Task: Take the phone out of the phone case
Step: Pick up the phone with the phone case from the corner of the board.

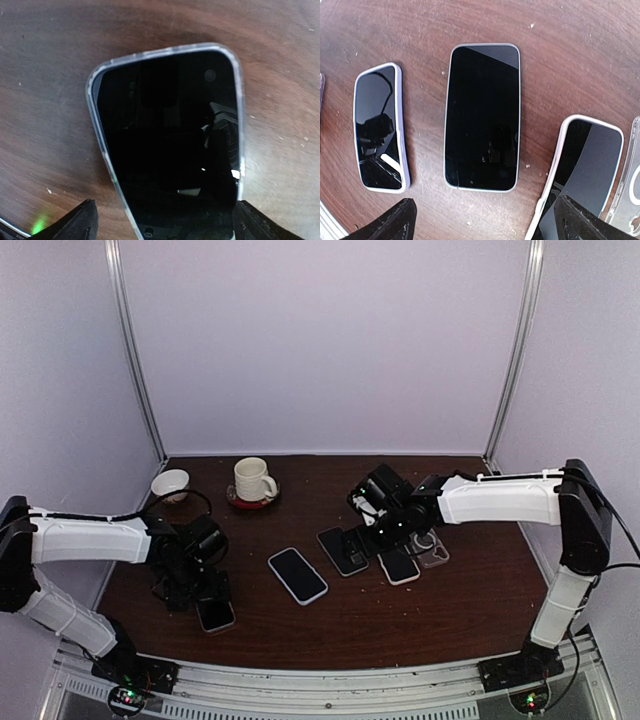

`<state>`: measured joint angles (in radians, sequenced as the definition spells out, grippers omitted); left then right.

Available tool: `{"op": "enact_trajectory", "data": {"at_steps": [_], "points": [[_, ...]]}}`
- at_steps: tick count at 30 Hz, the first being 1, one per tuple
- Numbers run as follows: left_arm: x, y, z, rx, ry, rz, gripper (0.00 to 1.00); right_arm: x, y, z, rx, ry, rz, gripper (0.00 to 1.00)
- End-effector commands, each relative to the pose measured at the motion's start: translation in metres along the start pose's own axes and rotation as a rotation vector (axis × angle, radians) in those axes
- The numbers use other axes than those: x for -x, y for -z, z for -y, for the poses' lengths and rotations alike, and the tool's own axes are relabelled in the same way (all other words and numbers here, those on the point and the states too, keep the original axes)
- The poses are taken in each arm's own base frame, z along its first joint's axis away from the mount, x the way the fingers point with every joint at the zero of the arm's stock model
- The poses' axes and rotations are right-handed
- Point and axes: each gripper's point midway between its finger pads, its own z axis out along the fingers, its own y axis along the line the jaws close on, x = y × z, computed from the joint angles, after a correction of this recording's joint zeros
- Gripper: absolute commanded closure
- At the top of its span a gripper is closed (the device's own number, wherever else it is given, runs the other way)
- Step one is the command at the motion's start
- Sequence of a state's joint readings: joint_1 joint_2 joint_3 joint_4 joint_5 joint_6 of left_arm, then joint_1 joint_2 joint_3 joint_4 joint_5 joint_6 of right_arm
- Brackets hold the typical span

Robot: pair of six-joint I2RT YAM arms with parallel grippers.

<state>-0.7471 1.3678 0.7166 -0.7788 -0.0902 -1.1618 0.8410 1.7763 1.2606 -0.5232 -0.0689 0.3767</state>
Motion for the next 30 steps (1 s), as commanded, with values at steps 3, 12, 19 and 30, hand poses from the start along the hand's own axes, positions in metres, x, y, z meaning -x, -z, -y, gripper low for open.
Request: {"op": "enact_trajectory", "data": {"at_steps": [3, 12, 19, 30], "points": [[0.011, -0.003, 0.022, -0.039, 0.053, 0.026, 0.03, -0.002, 0.011, 0.004, -0.002, 0.029, 0.037, 0.0], [0.015, -0.003, 0.027, -0.007, 0.081, 0.032, 0.02, -0.008, 0.004, 0.009, -0.025, 0.054, 0.012, 0.0], [0.014, 0.004, 0.015, -0.006, 0.185, 0.078, 0.02, -0.009, 0.001, 0.008, -0.024, 0.062, 0.007, 0.0], [0.007, -0.017, 0.01, 0.011, 0.214, 0.056, 0.02, -0.015, -0.004, 0.008, -0.02, 0.071, -0.014, 0.0]]}}
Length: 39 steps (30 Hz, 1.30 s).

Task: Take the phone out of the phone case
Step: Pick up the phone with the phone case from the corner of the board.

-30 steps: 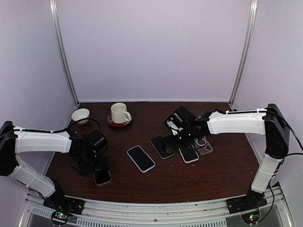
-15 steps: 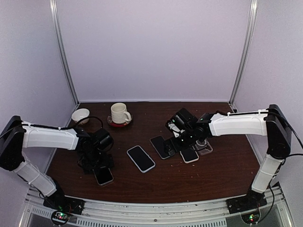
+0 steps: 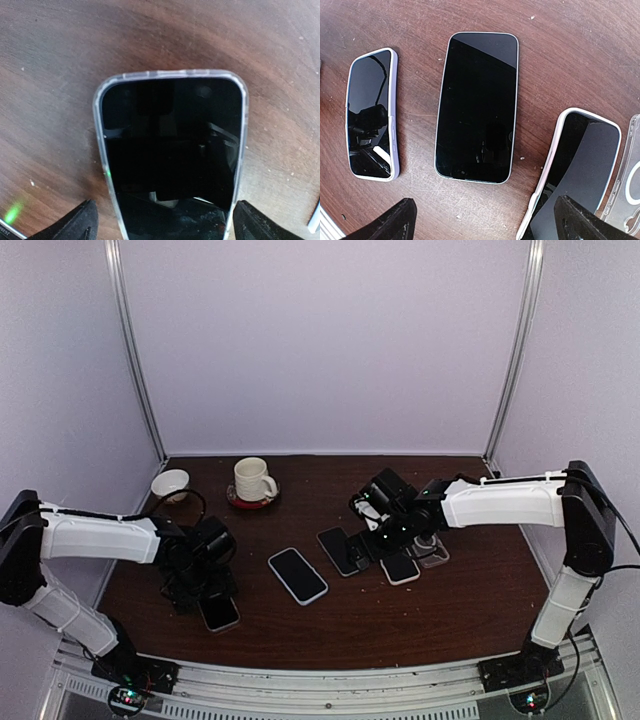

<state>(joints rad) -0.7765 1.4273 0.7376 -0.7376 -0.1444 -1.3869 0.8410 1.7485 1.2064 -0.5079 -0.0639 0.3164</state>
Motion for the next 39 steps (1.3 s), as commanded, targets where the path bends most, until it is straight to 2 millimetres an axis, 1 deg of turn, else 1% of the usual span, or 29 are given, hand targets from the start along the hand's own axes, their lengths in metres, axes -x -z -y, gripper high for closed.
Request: {"op": "enact_trajectory", "data": {"at_steps": [1, 5, 9, 11, 15, 19, 22, 24, 26, 27, 29, 31, 35, 39], "points": [[-0.002, -0.012, 0.003, -0.015, 0.014, 0.002, 0.02, -0.003, -0.005, 0.003, -0.012, 0.01, -0.005, 0.0], [-0.003, -0.018, 0.012, -0.015, -0.01, -0.014, 0.02, -0.006, -0.007, 0.003, -0.01, 0.009, -0.013, 0.0], [-0.004, -0.026, 0.012, 0.014, -0.02, -0.022, 0.02, -0.01, -0.007, 0.005, -0.016, 0.019, -0.021, 0.0], [-0.006, -0.031, 0.011, 0.029, -0.026, -0.032, 0.04, -0.011, -0.007, 0.006, -0.023, 0.021, -0.023, 0.0], [-0.008, -0.038, 0.01, 0.044, -0.059, -0.044, 0.11, -0.013, -0.006, 0.007, -0.026, 0.021, -0.023, 0.0], [0.0, -0.036, 0.024, -0.002, -0.124, -0.004, 0.2, -0.012, -0.002, 0.009, -0.034, 0.019, -0.014, 0.0], [0.008, -0.032, 0.038, -0.041, -0.226, 0.03, 0.28, -0.009, 0.006, 0.014, -0.058, 0.01, 0.01, 0.0], [0.012, -0.025, 0.048, -0.064, -0.305, 0.054, 0.3, -0.007, 0.014, 0.02, -0.087, 0.004, 0.036, 0.0], [0.015, -0.016, 0.059, -0.086, -0.397, 0.083, 0.31, -0.006, 0.023, 0.021, -0.085, 0.0, 0.058, 0.0], [0.017, -0.01, 0.065, -0.099, -0.444, 0.102, 0.31, -0.004, 0.029, 0.02, -0.077, -0.001, 0.071, 0.0], [0.02, 0.007, 0.083, -0.144, -0.559, 0.147, 0.33, -0.004, 0.041, 0.017, -0.047, -0.007, 0.092, 0.0], [0.021, 0.024, 0.098, -0.17, -0.674, 0.193, 0.34, -0.005, 0.051, 0.008, 0.017, -0.012, 0.106, 0.0], [0.015, 0.056, 0.126, -0.239, -0.882, 0.259, 0.34, -0.006, 0.074, -0.012, 0.162, -0.038, 0.143, 0.0], [0.002, 0.084, 0.15, -0.331, -1.047, 0.293, 0.34, -0.008, 0.093, -0.021, 0.243, -0.103, 0.177, 0.0]]}}
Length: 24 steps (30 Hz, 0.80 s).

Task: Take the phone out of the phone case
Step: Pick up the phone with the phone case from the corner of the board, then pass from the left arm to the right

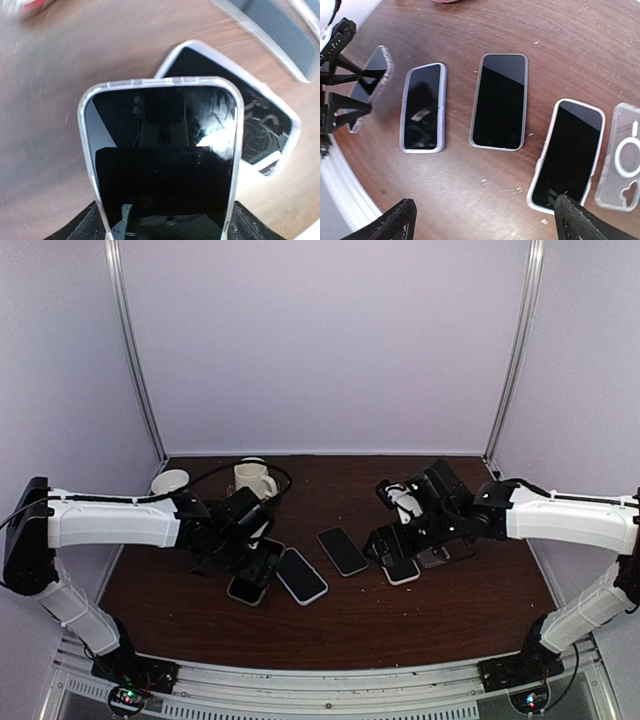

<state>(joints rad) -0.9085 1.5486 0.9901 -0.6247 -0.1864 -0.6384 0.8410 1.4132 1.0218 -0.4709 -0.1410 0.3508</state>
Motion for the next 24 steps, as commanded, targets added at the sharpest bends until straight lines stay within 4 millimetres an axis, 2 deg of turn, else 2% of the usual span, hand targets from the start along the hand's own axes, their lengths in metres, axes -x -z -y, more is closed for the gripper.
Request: {"op": "enact_trajectory", "data": {"at_steps": [1, 5, 8, 12, 18, 24], "points": [[0.038, 0.038, 0.036, -0.108, -0.262, 0.149, 0.34, 0.001, 0.018, -0.016, 0.114, -0.097, 0.034, 0.0], [0.047, 0.056, 0.067, -0.184, -0.392, 0.193, 0.34, -0.006, 0.027, -0.026, 0.174, -0.158, 0.001, 0.0], [0.053, 0.07, 0.09, -0.237, -0.481, 0.228, 0.35, -0.012, 0.037, -0.047, 0.315, -0.19, -0.009, 0.02], [0.06, 0.087, 0.117, -0.287, -0.583, 0.277, 0.36, -0.01, 0.053, -0.073, 0.502, -0.264, 0.016, 0.05], [0.07, 0.112, 0.158, -0.343, -0.713, 0.353, 0.41, -0.001, 0.066, -0.083, 0.58, -0.36, 0.026, 0.07], [0.073, 0.118, 0.175, -0.361, -0.746, 0.371, 0.43, 0.01, 0.074, -0.085, 0.605, -0.428, 0.055, 0.15]]}}
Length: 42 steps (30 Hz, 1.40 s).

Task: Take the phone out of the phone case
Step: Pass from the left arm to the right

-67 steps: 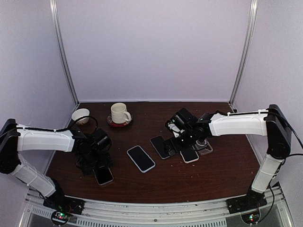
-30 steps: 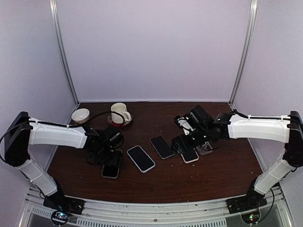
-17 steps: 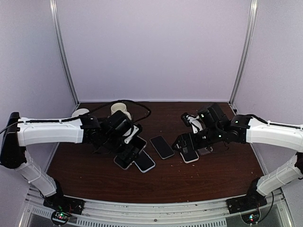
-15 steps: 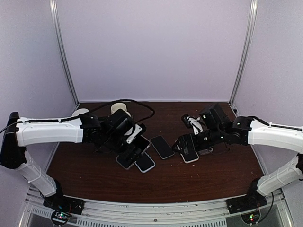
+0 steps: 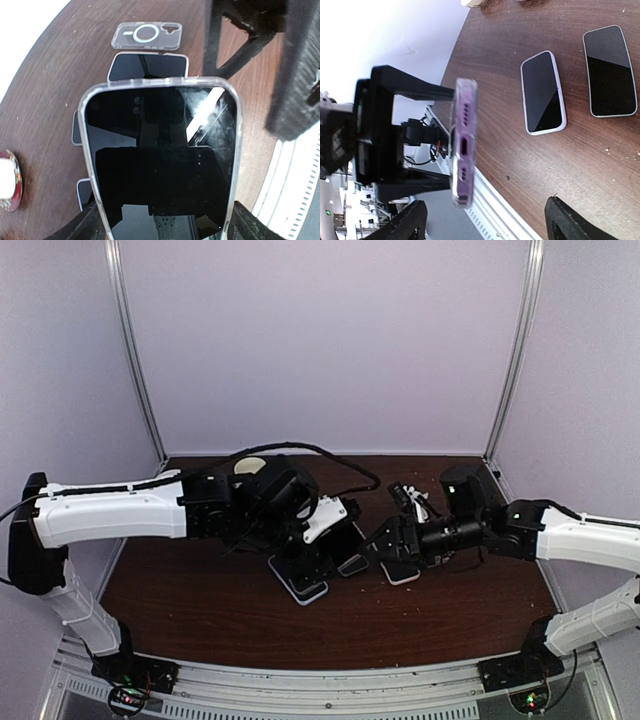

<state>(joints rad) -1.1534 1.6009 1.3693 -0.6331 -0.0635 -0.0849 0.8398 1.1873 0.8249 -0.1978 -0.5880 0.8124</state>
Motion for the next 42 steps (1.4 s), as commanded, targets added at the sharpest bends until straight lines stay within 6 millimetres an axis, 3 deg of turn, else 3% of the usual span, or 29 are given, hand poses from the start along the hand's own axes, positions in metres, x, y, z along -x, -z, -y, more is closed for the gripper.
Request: {"op": "enact_trajectory", "data": {"at_steps": [1, 7, 28, 42], "points": [[0.032, 0.005, 0.005, -0.012, -0.048, 0.089, 0.44, 0.013, 0.01, -0.023, 0.09, -0.044, 0.058, 0.17], [0.037, 0.004, 0.011, -0.009, -0.061, 0.095, 0.45, 0.019, 0.009, -0.026, 0.114, -0.08, 0.088, 0.31], [0.047, 0.004, 0.014, -0.007, -0.06, 0.133, 0.49, 0.015, -0.006, -0.013, 0.09, -0.131, 0.079, 0.49], [0.044, 0.0, 0.015, 0.002, -0.064, 0.131, 0.51, 0.014, -0.022, -0.016, 0.101, -0.122, 0.056, 0.7]]}}
